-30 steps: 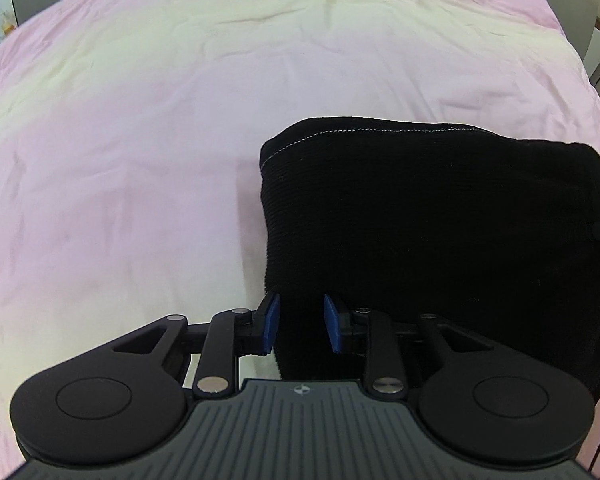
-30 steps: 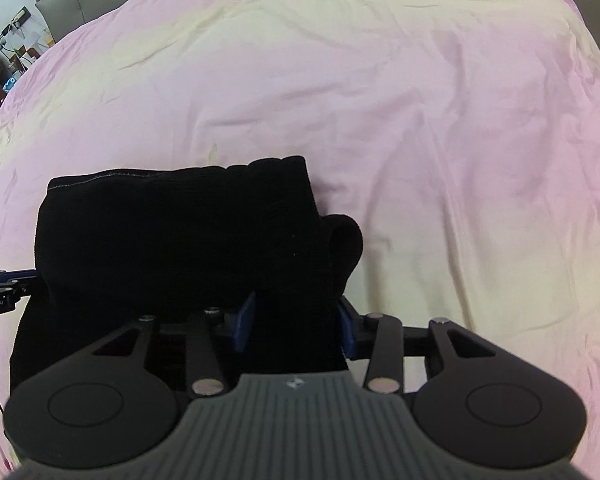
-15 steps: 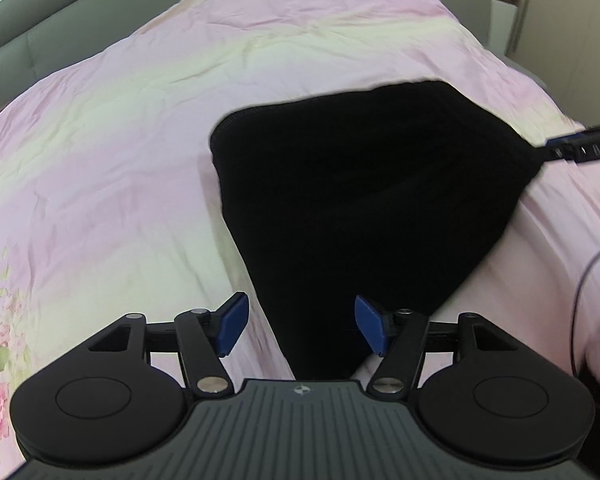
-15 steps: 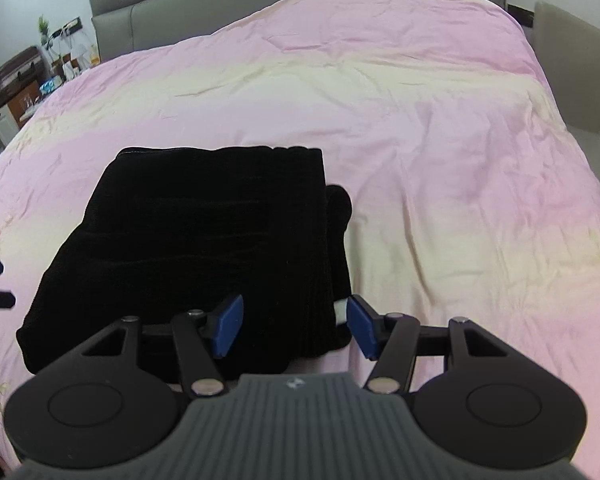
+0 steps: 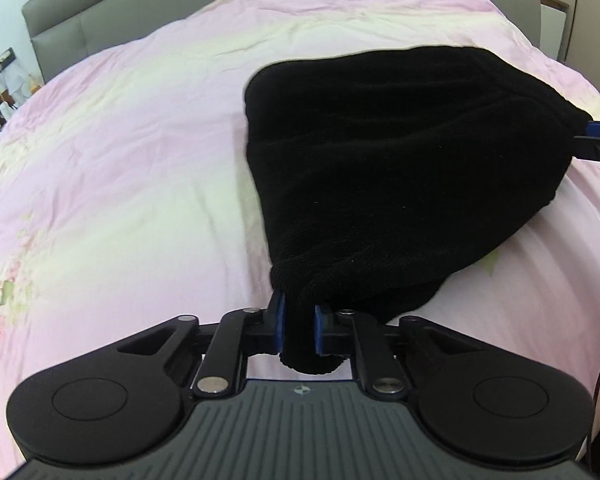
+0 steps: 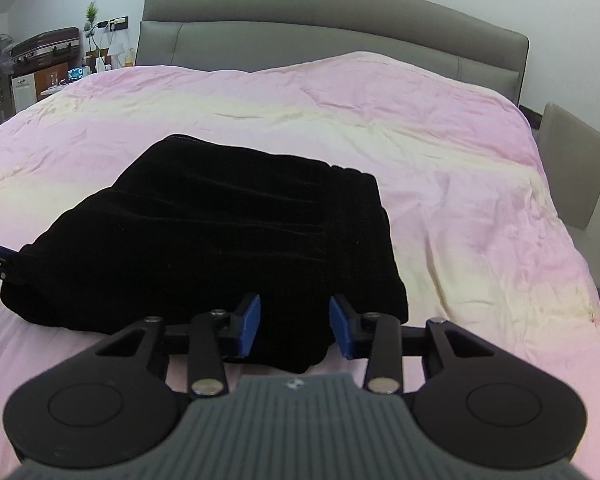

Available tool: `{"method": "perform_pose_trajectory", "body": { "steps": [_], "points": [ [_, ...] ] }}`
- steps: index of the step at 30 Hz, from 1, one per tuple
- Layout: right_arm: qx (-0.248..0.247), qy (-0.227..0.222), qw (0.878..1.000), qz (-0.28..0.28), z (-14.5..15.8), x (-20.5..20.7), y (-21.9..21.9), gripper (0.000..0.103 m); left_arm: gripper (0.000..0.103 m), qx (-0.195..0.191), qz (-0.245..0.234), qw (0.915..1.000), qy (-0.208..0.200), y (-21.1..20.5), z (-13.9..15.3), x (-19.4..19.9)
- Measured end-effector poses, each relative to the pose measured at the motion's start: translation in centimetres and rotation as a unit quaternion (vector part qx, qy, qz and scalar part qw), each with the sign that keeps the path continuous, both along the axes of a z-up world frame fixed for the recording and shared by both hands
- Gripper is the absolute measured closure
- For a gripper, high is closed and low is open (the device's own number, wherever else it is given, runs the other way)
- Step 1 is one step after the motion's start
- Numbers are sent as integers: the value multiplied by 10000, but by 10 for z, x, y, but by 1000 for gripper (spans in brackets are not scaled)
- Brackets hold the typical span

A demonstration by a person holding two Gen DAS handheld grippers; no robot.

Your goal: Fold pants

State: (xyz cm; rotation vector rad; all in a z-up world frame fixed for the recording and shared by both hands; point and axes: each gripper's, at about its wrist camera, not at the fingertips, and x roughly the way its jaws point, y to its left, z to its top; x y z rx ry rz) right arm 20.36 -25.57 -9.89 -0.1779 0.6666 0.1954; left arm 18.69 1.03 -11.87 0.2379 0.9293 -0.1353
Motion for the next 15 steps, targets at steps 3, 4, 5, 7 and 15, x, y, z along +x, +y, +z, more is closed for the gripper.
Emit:
{"method": "perform_pose_trajectory", "body": {
  "steps": [3,4,5,7,15],
  "points": [
    [-153,-183,9996,128,6,2,3,68,89,-37,108,9999,27,15,3,3],
    [-233,-179,9995,139,7,7,3,70,89,-92,190,9997,97,20,1,4],
    [-296,-142,9994,84,6,12,3,69,89,-123,263,9994,166,24,-4,7],
    [-205,45,9998,-8,0,22,-1,69,89,-81,285,9992,258,26,-15,10],
    [-85,846,9961,-222,-46,44,-10,69,89,224,225,9979,561,12,-49,11]
  ]
}}
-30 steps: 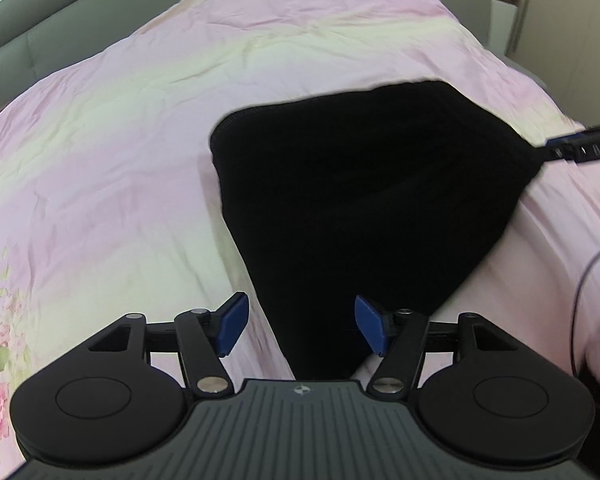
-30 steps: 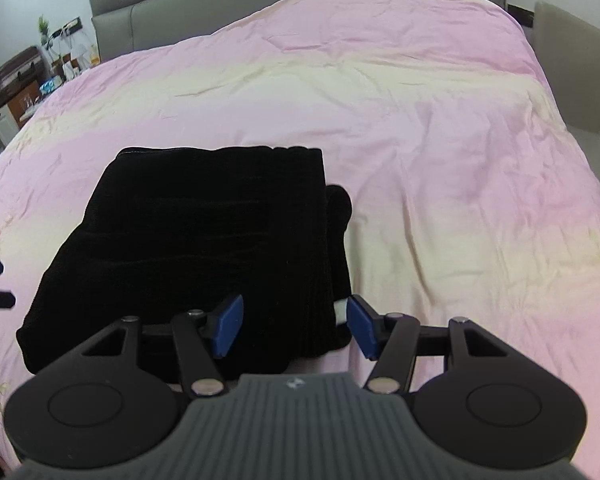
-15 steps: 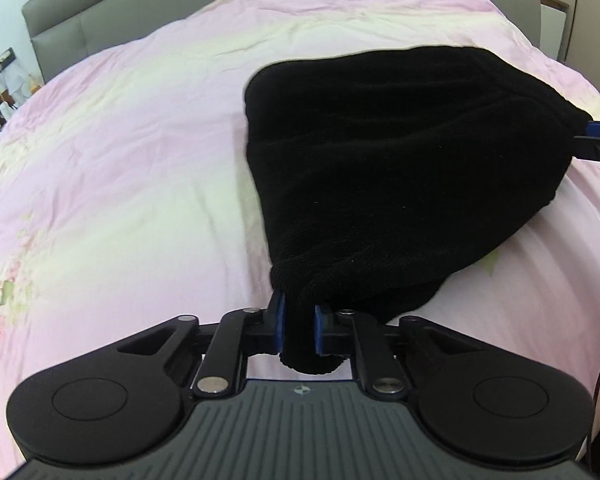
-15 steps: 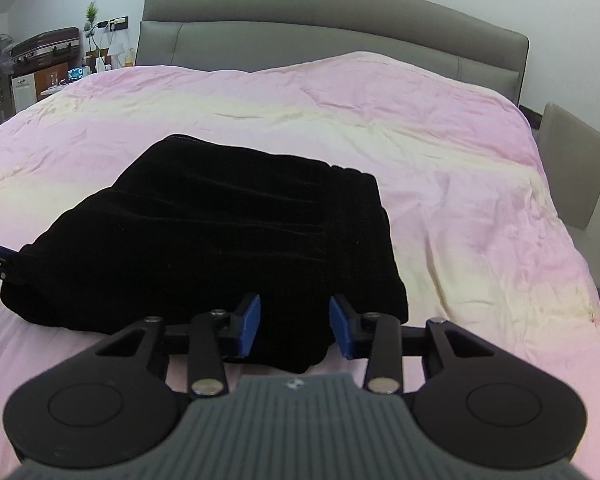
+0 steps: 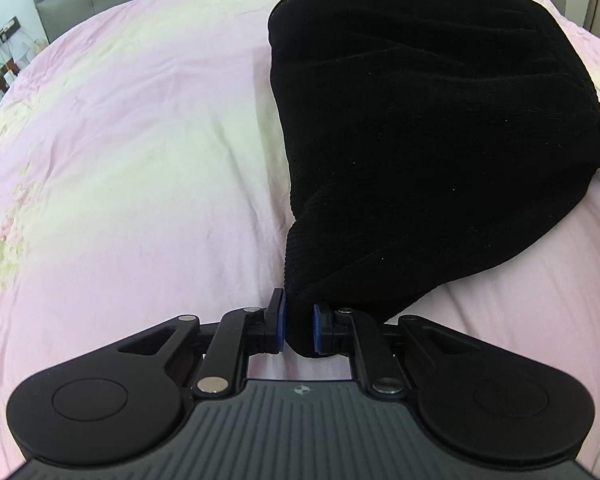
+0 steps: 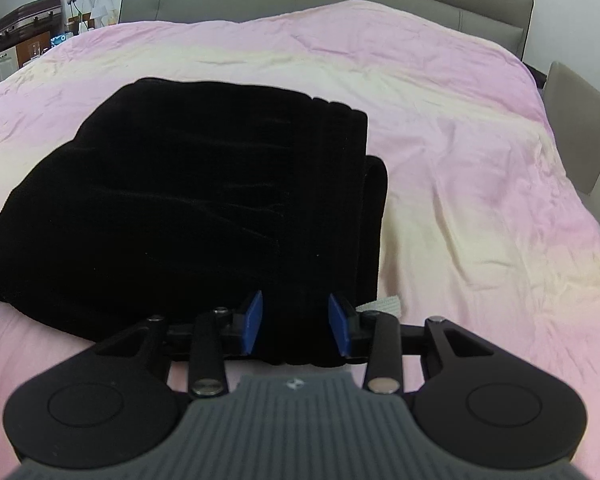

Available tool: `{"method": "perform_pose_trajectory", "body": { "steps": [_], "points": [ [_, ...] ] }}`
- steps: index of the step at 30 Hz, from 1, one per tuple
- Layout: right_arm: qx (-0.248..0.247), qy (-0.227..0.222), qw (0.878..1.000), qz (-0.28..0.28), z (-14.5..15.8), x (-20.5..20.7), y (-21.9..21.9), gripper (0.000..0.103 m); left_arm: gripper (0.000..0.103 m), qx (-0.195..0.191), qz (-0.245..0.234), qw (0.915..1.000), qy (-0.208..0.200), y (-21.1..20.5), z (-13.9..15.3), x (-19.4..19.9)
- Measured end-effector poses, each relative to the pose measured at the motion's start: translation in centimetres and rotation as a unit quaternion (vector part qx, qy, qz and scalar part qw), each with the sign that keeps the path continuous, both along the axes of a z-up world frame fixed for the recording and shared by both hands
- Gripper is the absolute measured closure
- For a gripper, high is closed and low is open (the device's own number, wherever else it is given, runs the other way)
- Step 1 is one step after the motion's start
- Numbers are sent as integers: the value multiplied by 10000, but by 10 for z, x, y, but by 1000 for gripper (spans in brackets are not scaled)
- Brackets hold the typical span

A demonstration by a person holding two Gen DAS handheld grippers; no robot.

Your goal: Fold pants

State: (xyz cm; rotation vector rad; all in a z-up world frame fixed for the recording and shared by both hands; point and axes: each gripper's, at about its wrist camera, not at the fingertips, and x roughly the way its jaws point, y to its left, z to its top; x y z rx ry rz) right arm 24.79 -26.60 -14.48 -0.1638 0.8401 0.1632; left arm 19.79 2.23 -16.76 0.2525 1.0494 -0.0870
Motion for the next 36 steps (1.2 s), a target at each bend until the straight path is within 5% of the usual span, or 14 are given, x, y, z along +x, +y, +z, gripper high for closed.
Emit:
{"method": "perform_pose_trajectory", "body": {
  "steps": [5,12,14,19,21,25,29,36],
  "points": [
    [-17,164,9998,-55,0,6,2,69,77,94,-95,9999,69,-3,10,0],
    [71,-42,10000,-23,50,-1,6,67,64,72,-175,9996,-226,-9,59,-21],
    [182,-201,9996,53,71,-10,11,55,61,-24,-167,9988,-460,-11,80,-31],
    [294,-655,9969,314,119,-36,25,42,43,-426,-102,9936,-1037,-13,131,-55],
    [493,-662,9962,291,128,-42,24,39,23,-803,-88,9897,-1185,-9,142,-50],
    [885,-466,9950,0,122,-50,14,17,17,-1470,56,9820,-1181,2,149,-41],
    [1282,-3,9913,-292,101,-48,3,16,17,-1973,397,9757,-863,17,136,-12],
    [1576,570,9827,-794,71,-3,-39,11,17,-1752,482,9818,-555,21,115,26]
  ]
}}
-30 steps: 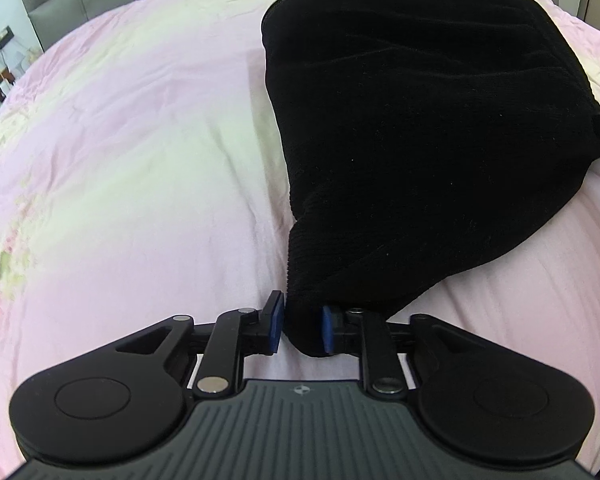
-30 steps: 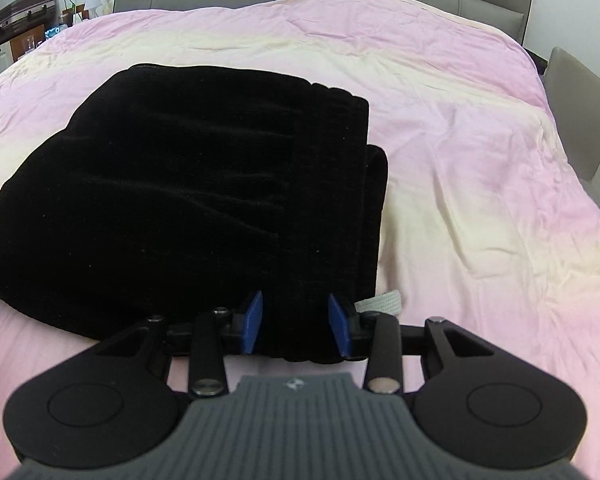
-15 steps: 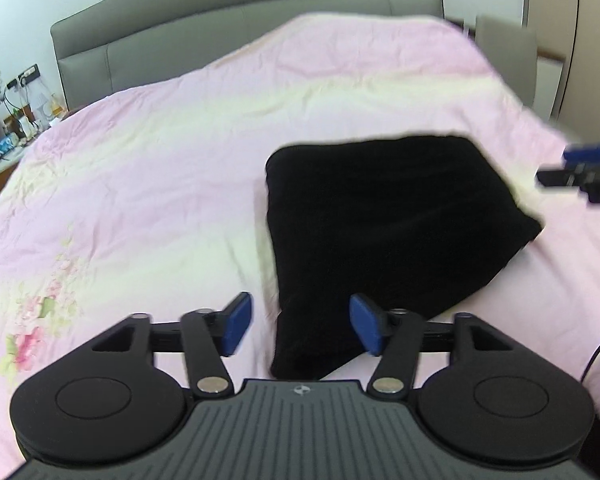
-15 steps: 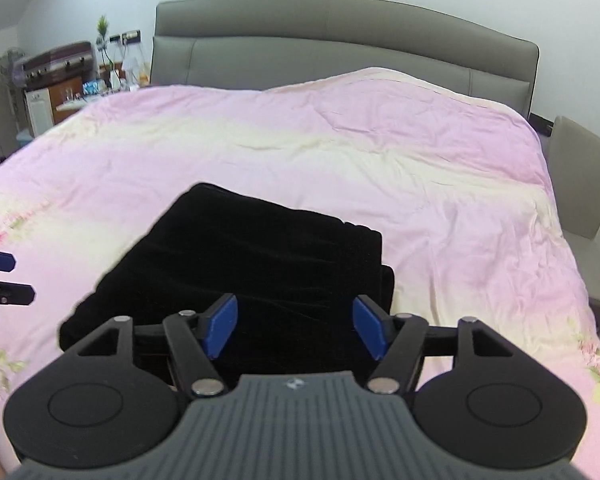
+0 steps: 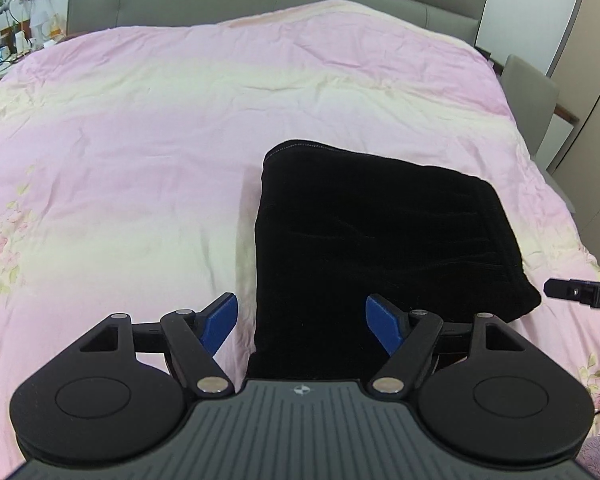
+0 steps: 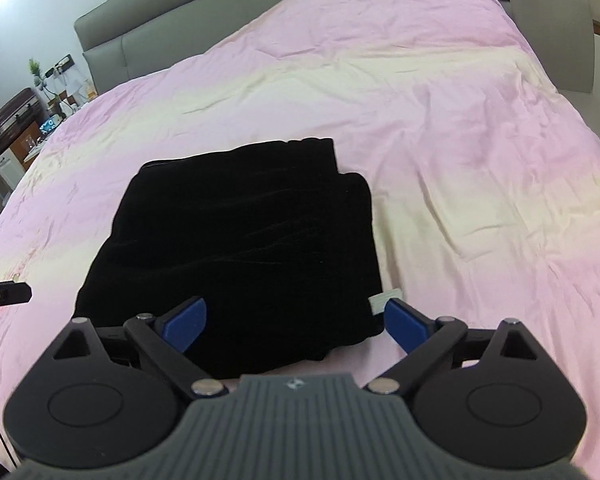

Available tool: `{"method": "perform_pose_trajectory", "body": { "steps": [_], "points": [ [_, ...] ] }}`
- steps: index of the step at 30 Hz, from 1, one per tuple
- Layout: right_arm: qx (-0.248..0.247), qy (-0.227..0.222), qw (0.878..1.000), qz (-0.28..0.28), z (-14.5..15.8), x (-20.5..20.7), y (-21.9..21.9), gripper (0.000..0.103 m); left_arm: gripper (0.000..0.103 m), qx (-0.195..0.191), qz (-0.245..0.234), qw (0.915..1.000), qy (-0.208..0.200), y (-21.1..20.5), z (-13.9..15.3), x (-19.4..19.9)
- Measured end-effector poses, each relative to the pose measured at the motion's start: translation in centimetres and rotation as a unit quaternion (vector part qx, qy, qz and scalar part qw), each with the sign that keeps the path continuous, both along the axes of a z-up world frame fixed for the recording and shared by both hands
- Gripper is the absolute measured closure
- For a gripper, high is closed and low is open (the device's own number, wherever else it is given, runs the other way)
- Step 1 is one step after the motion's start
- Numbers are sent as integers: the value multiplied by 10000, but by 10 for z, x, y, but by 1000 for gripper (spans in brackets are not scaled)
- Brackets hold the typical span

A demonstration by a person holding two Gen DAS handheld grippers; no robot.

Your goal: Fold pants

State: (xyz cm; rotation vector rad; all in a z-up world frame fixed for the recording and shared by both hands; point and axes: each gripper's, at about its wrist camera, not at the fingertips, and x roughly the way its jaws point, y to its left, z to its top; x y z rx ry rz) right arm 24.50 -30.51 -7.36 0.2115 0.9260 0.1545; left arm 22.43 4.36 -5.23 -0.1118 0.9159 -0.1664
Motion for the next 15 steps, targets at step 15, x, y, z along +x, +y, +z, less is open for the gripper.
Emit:
{"method": "perform_pose_trajectory", "body": {
  "steps": [15],
  "points": [
    [568,1437,9873,356,-75,118,-18,10,17,-712,8,9928,959,25,-68,87]
  ]
}}
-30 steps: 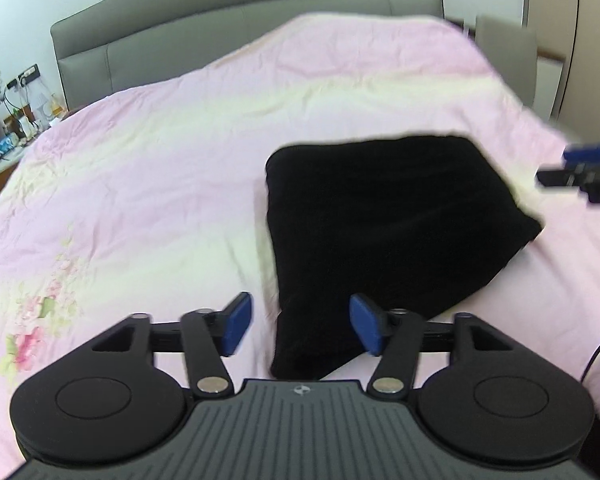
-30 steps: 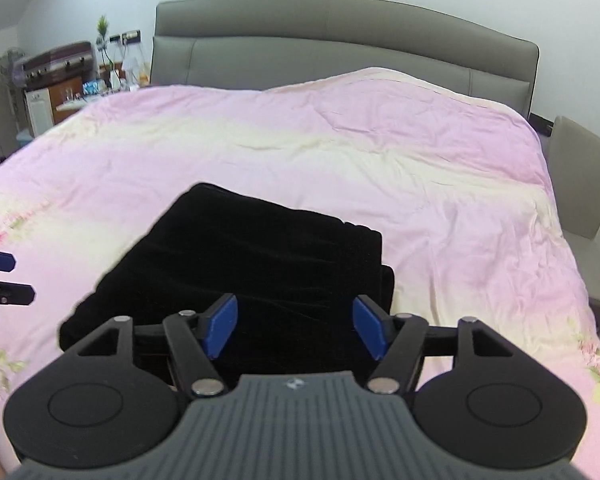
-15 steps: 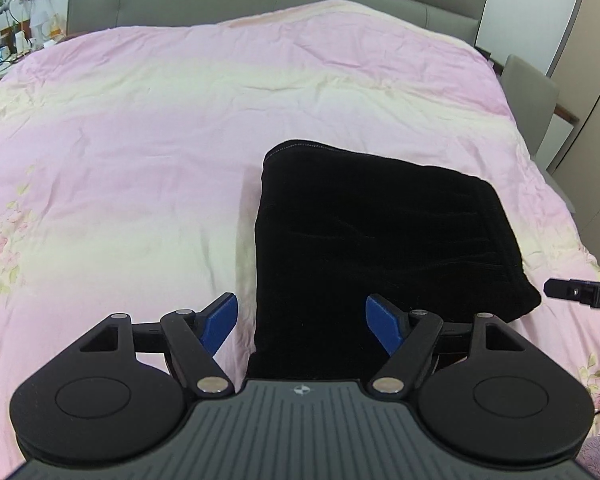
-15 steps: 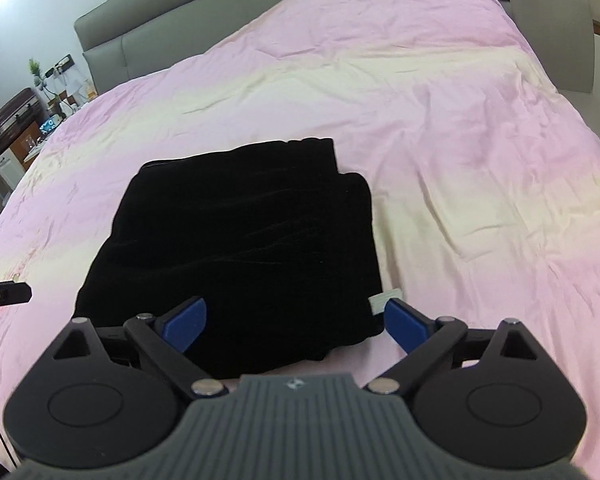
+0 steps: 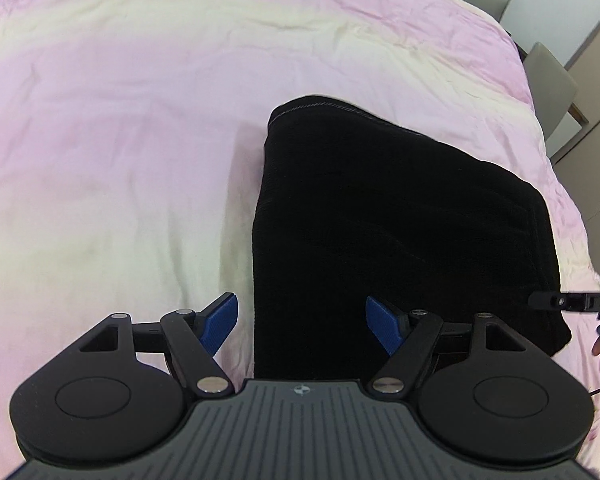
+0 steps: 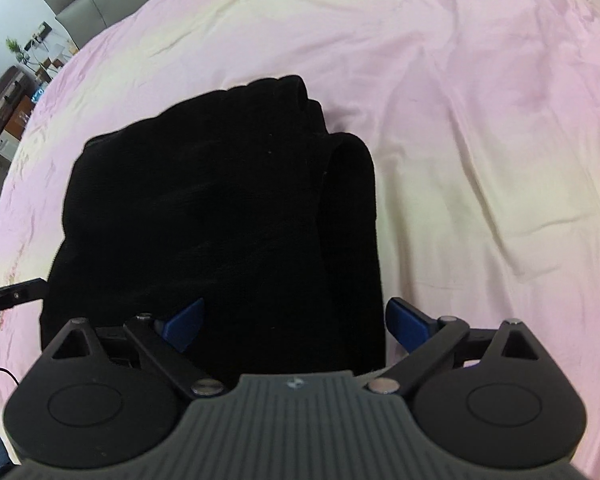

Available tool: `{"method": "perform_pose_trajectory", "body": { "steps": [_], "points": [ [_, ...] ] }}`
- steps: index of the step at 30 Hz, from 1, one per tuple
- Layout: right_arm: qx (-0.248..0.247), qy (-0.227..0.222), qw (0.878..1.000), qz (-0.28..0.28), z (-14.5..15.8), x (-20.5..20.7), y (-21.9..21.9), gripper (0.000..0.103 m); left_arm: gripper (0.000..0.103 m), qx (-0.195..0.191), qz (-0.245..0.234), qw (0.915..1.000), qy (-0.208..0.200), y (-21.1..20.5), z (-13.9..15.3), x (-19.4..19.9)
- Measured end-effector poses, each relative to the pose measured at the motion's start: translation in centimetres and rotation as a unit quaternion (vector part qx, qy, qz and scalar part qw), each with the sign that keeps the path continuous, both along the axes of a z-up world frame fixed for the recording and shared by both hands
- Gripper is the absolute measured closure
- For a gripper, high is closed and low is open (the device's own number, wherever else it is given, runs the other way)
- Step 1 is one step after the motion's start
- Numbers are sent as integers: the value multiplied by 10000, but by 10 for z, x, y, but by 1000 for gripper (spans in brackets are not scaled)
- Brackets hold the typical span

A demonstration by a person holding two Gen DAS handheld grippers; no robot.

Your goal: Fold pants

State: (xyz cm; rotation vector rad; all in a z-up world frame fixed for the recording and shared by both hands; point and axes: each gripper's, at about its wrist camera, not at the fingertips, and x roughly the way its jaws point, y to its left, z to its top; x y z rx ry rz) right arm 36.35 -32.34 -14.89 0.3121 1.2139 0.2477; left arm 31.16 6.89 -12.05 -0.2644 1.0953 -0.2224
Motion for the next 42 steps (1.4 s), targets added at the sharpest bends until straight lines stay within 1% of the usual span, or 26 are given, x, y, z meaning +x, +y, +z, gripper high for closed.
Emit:
{"method": "perform_pose_trajectory", "body": {
  "steps": [2,4,7,9,11,13,14,15,17,20,24,26,29,33,34,35,36,39,42],
  "points": [
    [356,175,9992,42,-11,10,-3,9,17,-364,67,9992,145,9,-10,10],
    [592,358,9976,23,-21,18,-5,9,16,-621,119,9977,255,15,-19,17],
    [917,511,9944,118,-34,29,-8,9,18,-776,101,9963,344,18,-32,23],
    [1060,547,9927,195,-41,36,-8,11,27,-960,106,9947,364,19,-39,24],
    [1168,612,9911,202,-48,40,-8,14,33,-1189,202,9917,452,23,-45,26],
    [1192,650,9906,186,-51,45,-6,16,39,-1267,273,9904,473,23,-47,25],
    [1164,638,9909,212,-51,45,-5,21,43,-1259,274,9906,457,23,-46,24],
    [1129,591,9915,269,-47,46,-3,23,46,-1224,275,9912,430,22,-44,22],
    [994,482,9930,409,-38,45,2,34,51,-1091,258,9932,325,18,-36,17],
    [690,329,9954,571,-20,42,11,43,59,-971,343,9945,182,15,-24,9],
    [495,131,9969,605,1,34,14,51,72,-1053,538,9929,-94,17,-1,-9],
    [406,68,9975,580,12,30,16,53,75,-1119,597,9917,-198,19,10,-22],
    [180,-30,9979,626,30,21,22,54,76,-1163,605,9910,-270,26,22,-41],
    [-65,-93,9971,747,54,10,42,56,77,-1231,650,9899,-257,36,30,-55],
    [-76,-108,9966,807,59,7,48,59,77,-1251,683,9895,-257,42,30,-60],
    [33,-65,9965,838,64,4,53,61,77,-1232,724,9894,-271,49,32,-66],
    [105,-20,9958,905,69,1,60,61,77,-1204,776,9893,-268,55,33,-70],
    [-24,-30,9925,1219,78,-10,92,61,77,-1254,917,9876,-222,75,36,-83],
    [62,-17,9918,1277,78,-19,117,61,77,-1174,1021,9873,-325,101,42,-100]
  ]
}}
